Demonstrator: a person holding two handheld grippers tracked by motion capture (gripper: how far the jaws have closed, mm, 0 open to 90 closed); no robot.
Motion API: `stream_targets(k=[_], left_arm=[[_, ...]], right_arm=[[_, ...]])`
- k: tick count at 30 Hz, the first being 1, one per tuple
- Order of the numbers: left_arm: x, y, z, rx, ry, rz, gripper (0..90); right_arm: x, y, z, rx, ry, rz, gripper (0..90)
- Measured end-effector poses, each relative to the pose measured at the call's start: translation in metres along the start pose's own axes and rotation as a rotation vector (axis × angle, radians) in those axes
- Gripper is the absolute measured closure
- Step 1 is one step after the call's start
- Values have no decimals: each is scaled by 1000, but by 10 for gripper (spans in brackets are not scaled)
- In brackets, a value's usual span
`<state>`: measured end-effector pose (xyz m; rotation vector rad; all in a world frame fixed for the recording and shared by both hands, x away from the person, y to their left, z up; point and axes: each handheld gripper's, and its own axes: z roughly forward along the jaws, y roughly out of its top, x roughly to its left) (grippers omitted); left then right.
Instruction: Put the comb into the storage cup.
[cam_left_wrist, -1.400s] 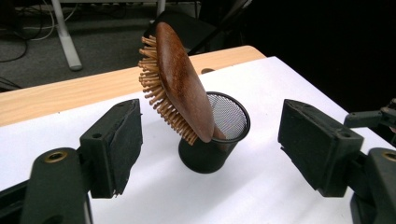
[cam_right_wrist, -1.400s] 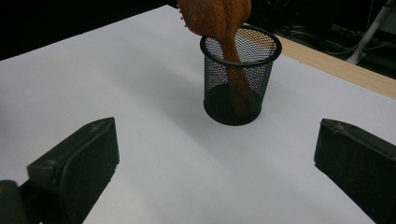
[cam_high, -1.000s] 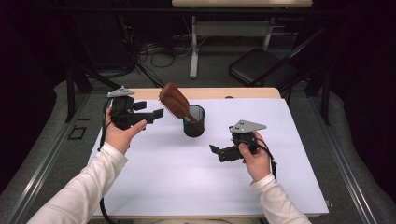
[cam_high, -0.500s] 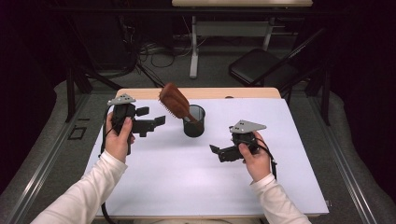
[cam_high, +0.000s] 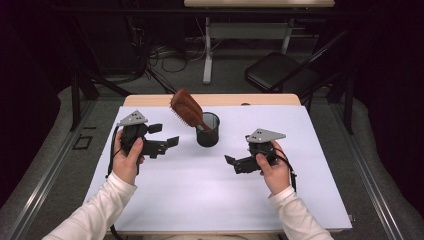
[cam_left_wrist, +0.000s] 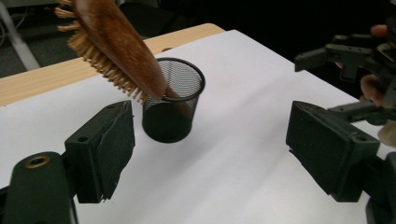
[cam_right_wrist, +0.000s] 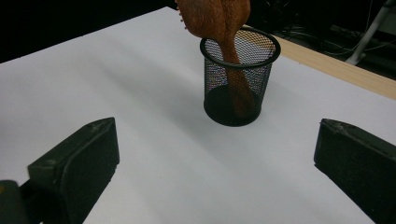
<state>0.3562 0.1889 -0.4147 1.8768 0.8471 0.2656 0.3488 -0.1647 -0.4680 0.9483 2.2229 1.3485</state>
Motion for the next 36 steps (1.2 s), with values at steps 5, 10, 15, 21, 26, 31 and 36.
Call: stream_targets(k=[5, 10, 15, 21, 26, 31, 36], left_arm=[[-8, -9, -1, -4, -18, 38, 158], [-11, -17, -2, -4, -31, 54, 158], [-12, -25, -3, -6, -37, 61, 158], [-14, -35, -5, 7, -45, 62, 158], [-15, -44, -7, 4, -45, 59, 158], [-16, -52, -10, -4, -41, 58, 158], [-14, -60, -11, -9, -39, 45, 158]], right_arm=[[3, 0, -1, 10, 5, -4, 0], [7, -1, -5, 23, 0, -24, 0], [9, -1, -10, 29, 9, -27, 0], [14, -4, -15, 41, 18, -37, 0], [16, -10, -22, 47, 19, -38, 0], [15, -18, -29, 44, 11, -30, 0], [12, -26, -35, 48, -4, -19, 0]])
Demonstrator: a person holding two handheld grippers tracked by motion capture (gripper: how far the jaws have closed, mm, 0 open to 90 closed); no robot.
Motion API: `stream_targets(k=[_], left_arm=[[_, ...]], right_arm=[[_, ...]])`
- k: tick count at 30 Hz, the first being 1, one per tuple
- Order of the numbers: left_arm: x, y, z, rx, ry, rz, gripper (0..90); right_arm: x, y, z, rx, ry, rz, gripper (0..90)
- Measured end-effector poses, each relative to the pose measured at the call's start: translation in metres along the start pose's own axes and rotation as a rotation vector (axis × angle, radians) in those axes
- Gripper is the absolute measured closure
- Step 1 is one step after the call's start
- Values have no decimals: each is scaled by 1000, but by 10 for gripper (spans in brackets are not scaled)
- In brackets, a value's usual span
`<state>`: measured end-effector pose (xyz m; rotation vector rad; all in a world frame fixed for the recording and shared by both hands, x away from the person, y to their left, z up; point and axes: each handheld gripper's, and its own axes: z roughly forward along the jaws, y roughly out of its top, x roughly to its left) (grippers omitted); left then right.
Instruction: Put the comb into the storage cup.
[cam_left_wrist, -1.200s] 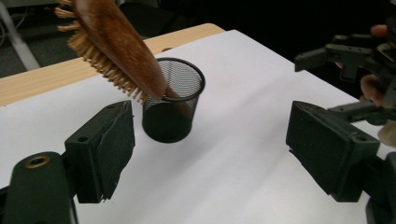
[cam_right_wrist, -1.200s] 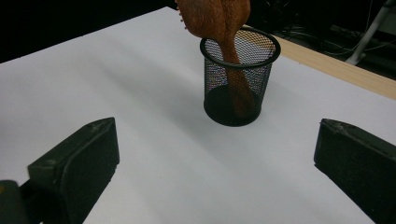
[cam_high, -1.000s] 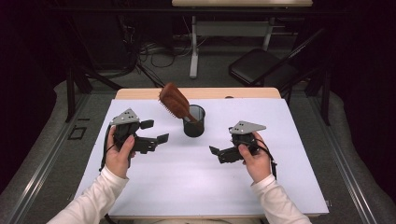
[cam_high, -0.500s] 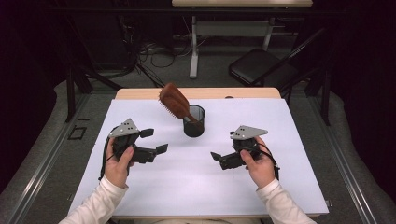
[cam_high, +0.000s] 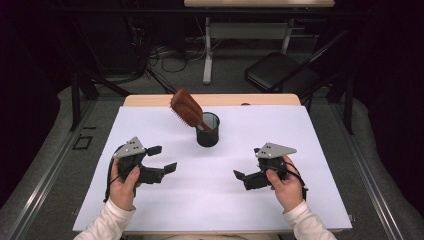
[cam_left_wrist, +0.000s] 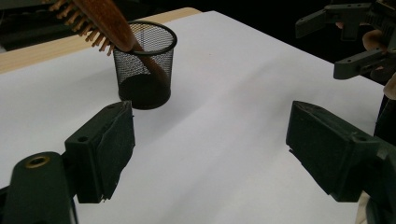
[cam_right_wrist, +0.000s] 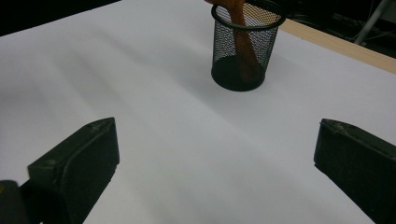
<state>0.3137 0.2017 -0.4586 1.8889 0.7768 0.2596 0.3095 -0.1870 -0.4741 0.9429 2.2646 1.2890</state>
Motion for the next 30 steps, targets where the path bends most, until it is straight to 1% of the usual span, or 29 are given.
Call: stream_targets(k=[10, 12, 14, 20, 30], left_arm=[[7, -18, -4, -14, 16, -46, 158], [8, -22, -4, -16, 24, -56, 158], [10, -26, -5, -16, 29, -60, 158], [16, -39, -7, -31, 43, -94, 158], [23, -53, -8, -42, 71, -108, 158]], right_arm=[[-3, -16, -12, 10, -21, 16, 0], [-3, -20, -15, 14, -25, 28, 0], [-5, -24, -17, 15, -33, 34, 0], [-8, -34, -24, 17, -56, 49, 0], [-16, -49, -34, 5, -101, 78, 0]])
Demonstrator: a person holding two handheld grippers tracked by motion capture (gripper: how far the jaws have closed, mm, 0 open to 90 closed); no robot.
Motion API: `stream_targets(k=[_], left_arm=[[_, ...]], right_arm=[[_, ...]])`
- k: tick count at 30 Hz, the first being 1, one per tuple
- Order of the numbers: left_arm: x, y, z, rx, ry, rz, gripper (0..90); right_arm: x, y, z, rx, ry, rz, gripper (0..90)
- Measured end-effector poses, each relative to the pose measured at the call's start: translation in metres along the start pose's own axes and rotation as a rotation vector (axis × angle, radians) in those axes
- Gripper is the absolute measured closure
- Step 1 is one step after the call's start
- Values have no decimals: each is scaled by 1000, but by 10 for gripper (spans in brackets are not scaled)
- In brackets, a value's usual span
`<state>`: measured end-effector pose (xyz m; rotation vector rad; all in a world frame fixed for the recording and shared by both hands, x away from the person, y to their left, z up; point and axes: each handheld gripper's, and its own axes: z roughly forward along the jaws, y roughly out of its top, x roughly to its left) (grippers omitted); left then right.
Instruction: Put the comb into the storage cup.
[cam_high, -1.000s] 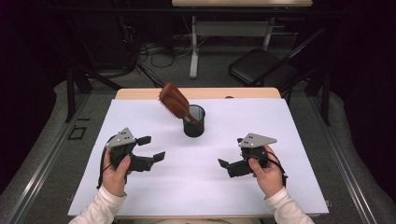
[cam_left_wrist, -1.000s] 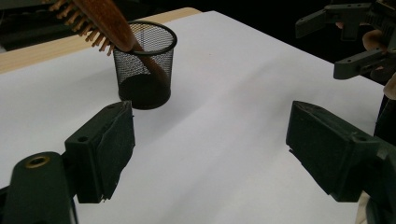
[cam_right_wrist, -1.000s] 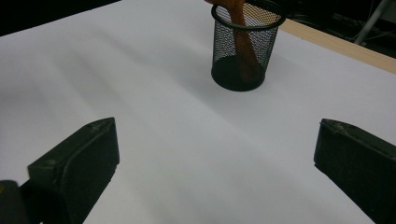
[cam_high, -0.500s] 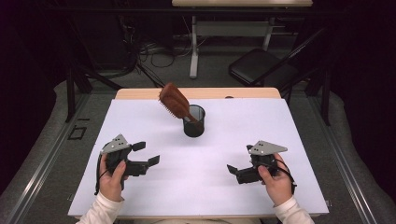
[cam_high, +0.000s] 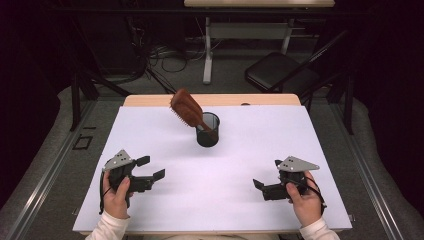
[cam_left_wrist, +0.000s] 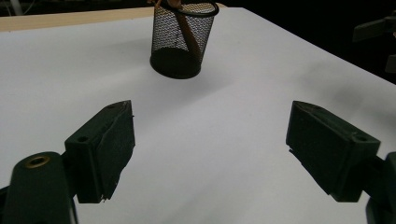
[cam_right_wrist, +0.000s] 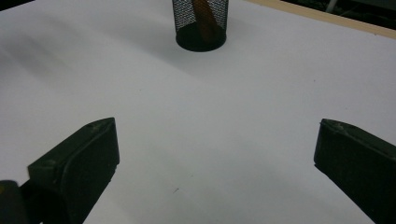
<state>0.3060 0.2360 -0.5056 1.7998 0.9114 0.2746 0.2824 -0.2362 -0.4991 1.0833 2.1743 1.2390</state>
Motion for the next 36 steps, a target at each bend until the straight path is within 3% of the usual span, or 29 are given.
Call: stream_targets(k=[15, 36], left_arm=[[8, -15, 1, -18, 28, -18, 158], [17, -23, 0, -19, 58, -20, 158]], right_arm=[[-13, -17, -4, -25, -55, 49, 0], [-29, -34, -2, -34, -115, 107, 0]])
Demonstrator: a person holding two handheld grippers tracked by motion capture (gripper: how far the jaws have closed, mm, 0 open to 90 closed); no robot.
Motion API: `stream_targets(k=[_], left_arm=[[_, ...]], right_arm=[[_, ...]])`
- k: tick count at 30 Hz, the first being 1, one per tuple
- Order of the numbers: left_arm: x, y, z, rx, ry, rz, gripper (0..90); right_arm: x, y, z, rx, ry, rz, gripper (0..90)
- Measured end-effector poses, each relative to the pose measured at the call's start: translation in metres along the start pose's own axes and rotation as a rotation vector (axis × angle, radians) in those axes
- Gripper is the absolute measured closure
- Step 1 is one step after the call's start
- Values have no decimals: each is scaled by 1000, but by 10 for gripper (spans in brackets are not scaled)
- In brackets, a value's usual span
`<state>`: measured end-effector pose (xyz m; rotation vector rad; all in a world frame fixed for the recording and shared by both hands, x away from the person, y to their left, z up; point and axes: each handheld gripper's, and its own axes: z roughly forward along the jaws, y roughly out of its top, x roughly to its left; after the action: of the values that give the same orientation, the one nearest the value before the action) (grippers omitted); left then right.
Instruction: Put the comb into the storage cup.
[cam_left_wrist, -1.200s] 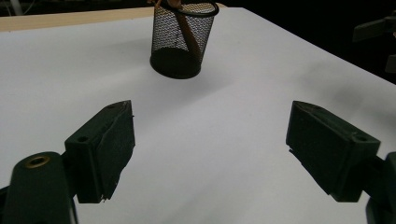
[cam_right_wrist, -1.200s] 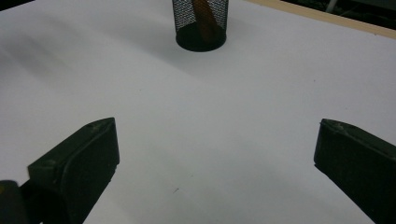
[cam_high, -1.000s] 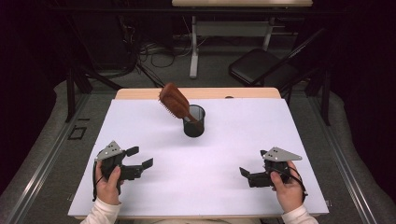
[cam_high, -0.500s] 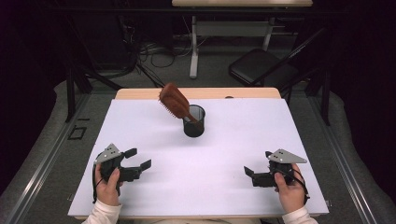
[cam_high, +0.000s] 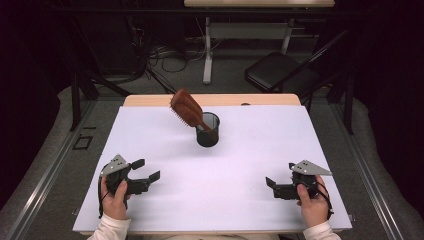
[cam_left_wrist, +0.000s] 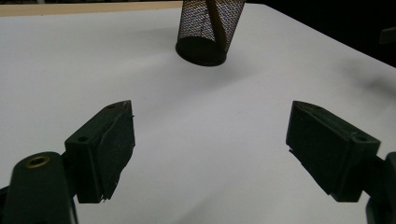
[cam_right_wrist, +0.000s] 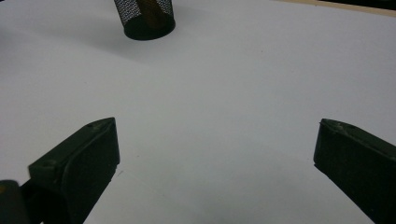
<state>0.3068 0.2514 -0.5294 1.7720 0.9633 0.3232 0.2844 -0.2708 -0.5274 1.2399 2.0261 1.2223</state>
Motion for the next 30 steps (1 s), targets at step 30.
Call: stream_targets(k=[30], left_arm=[[8, -4, -1, -3, 16, -24, 158]], right_arm=[[-12, -9, 5, 21, -20, 50, 1]])
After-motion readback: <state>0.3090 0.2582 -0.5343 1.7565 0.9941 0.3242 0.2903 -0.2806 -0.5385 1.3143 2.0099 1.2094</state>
